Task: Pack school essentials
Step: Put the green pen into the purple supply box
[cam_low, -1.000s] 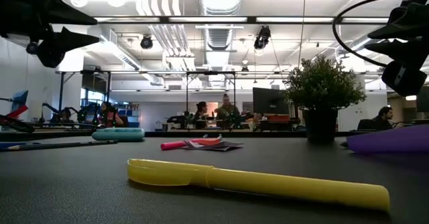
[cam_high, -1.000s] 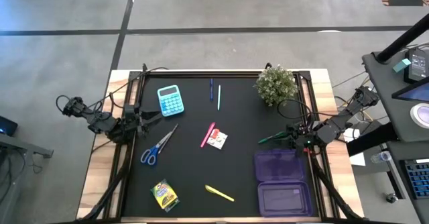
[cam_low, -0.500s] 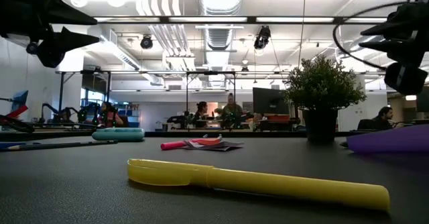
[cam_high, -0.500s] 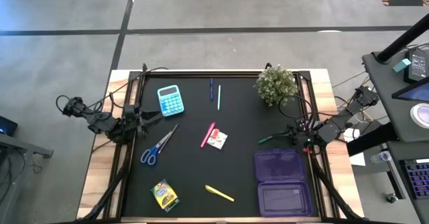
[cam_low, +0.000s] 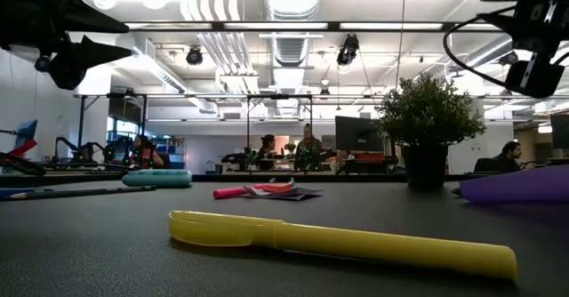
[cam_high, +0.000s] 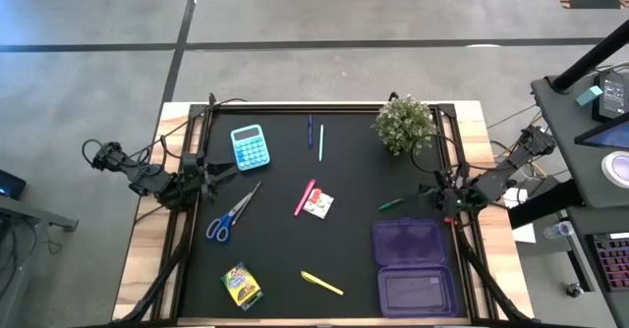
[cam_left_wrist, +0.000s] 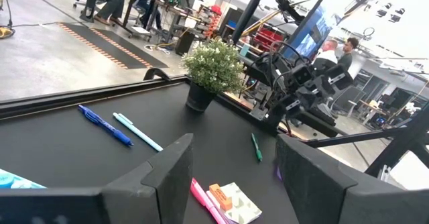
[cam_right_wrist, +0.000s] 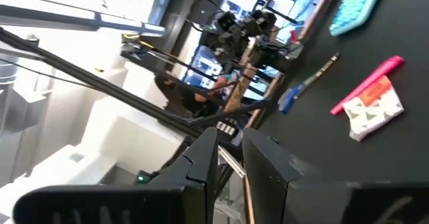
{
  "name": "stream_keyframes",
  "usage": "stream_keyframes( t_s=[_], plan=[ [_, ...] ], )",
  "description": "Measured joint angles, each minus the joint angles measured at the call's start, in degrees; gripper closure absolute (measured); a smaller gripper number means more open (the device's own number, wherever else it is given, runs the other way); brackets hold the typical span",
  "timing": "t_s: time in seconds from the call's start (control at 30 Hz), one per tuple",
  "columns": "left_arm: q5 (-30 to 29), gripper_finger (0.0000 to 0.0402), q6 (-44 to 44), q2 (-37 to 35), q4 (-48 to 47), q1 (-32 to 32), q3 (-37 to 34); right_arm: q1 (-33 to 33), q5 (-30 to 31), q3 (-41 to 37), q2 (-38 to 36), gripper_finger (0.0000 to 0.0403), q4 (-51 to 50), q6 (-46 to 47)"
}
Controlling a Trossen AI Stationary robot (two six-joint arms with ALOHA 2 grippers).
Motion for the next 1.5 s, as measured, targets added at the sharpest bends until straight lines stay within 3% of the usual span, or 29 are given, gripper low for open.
stream_keyframes(
  t_s=[0.27,0.53,0.7,0.9,1.0,1.07,1.23,1.37,1.5],
  plan=[
    [0.0,0.0207,0.0,0.0,0.0,0.0,0.0,0.0,-0.1,0.0,0.2,0.0339,0.2,0.1],
    [0.0,0.0207,0.0,0.0,0.0,0.0,0.0,0.0,0.4,0.0,0.2,0.0337,0.7,-8.2],
    [0.0,0.0207,0.0,0.0,0.0,0.0,0.0,0.0,3.0,0.5,0.2,0.0304,1.1,-10.1],
    [0.0,0.0207,0.0,0.0,0.0,0.0,0.0,0.0,8.6,8.1,1.4,0.0265,-0.6,-23.5],
    [0.0,0.0207,0.0,0.0,0.0,0.0,0.0,0.0,8.9,14.6,3.1,0.0258,-11.1,-25.9],
    [0.0,0.0207,0.0,0.0,0.0,0.0,0.0,0.0,10.5,20.0,5.2,0.0257,-23.6,-23.1],
    [0.0,0.0207,0.0,0.0,0.0,0.0,0.0,0.0,10.8,33.5,13.4,0.0256,-59.5,-1.2],
    [0.0,0.0207,0.0,0.0,0.0,0.0,0.0,0.0,4.9,42.0,21.9,0.0255,-80.1,15.0],
    [0.0,0.0207,0.0,0.0,0.0,0.0,0.0,0.0,-2.2,48.3,29.9,0.0238,-90.0,21.2]
  ],
)
